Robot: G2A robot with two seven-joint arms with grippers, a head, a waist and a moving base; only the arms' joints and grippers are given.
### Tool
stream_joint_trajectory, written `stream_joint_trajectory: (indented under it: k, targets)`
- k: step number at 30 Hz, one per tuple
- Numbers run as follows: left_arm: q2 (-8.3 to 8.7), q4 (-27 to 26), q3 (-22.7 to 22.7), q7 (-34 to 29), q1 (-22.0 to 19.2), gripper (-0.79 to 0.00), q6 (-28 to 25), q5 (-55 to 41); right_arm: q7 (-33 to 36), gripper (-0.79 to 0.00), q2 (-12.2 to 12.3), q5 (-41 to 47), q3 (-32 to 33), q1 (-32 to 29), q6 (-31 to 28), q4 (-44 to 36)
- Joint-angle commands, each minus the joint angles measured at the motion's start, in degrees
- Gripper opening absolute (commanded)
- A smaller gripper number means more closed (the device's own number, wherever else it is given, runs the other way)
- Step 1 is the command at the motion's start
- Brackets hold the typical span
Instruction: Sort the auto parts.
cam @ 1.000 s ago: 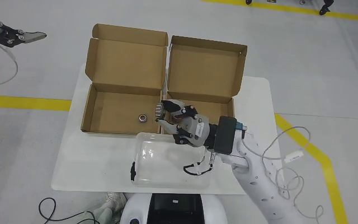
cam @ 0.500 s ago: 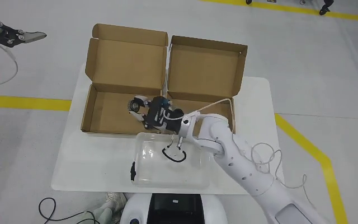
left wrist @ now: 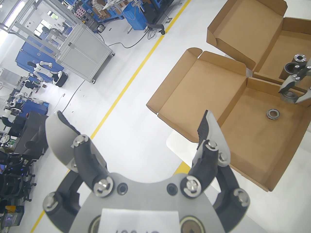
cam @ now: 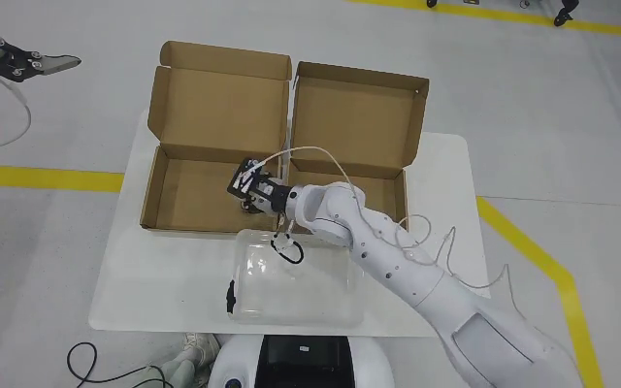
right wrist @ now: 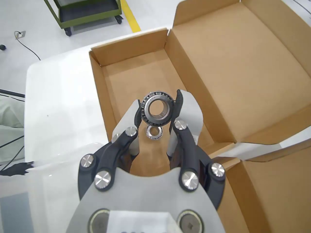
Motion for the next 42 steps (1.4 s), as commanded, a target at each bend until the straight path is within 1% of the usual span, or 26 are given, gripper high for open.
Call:
stream_joint_trajectory:
  k: [1, 6, 11, 22, 23, 25, 26, 31, 32, 35, 38, 39, 42]
  targets:
    - [0.0, 0.0, 0.0, 0.0, 0.0, 0.0, 0.0, 0.0, 0.3, -0.785, -0.8, -0.1, -0.8, 0.8, 0.9, 2.7]
    - [0.0, 0.0, 0.0, 0.0, 0.0, 0.0, 0.0, 0.0, 0.6, -0.785, -3.1, -0.3, -2.9, 2.5, 3.0, 8.7]
    - [0.0, 0.0, 0.0, 0.0, 0.0, 0.0, 0.0, 0.0, 0.9, -0.785, -5.2, -0.8, -4.7, 3.8, 4.3, 13.0]
    - [0.0, 0.0, 0.0, 0.0, 0.0, 0.0, 0.0, 0.0, 0.1, -0.785, -9.1, -1.9, -6.7, 5.3, 5.3, 19.0]
    - [0.0, 0.0, 0.0, 0.0, 0.0, 0.0, 0.0, 0.0, 0.1, -0.767, -9.3, -2.0, -6.8, 5.3, 5.3, 19.5]
    - [0.0, 0.0, 0.0, 0.0, 0.0, 0.0, 0.0, 0.0, 0.2, -0.665, -9.9, -2.2, -7.0, 5.5, 5.1, 20.4]
    - [0.0, 0.0, 0.0, 0.0, 0.0, 0.0, 0.0, 0.0, 0.1, -0.643, -10.2, -2.2, -7.1, 5.5, 4.9, 21.0]
    - [0.0, 0.0, 0.0, 0.0, 0.0, 0.0, 0.0, 0.0, -0.3, -0.606, -11.5, -2.5, -7.3, 5.8, 4.7, 23.7]
    - [0.0, 0.0, 0.0, 0.0, 0.0, 0.0, 0.0, 0.0, -0.4, -0.563, -11.7, -2.6, -7.3, 5.9, 4.7, 24.2]
    - [0.0, 0.0, 0.0, 0.0, 0.0, 0.0, 0.0, 0.0, -0.7, -0.468, -12.4, -2.9, -7.3, 6.2, 4.5, 25.3]
    - [0.0, 0.0, 0.0, 0.0, 0.0, 0.0, 0.0, 0.0, -1.5, -0.308, -12.8, -3.0, -6.9, 6.5, 4.5, 26.1]
    - [0.0, 0.0, 0.0, 0.0, 0.0, 0.0, 0.0, 0.0, -1.8, -0.274, -12.9, -3.1, -6.7, 6.6, 4.3, 26.3]
    - [0.0, 0.0, 0.0, 0.0, 0.0, 0.0, 0.0, 0.0, -3.5, -0.311, -13.0, -3.3, -5.7, 7.0, 4.2, 25.7]
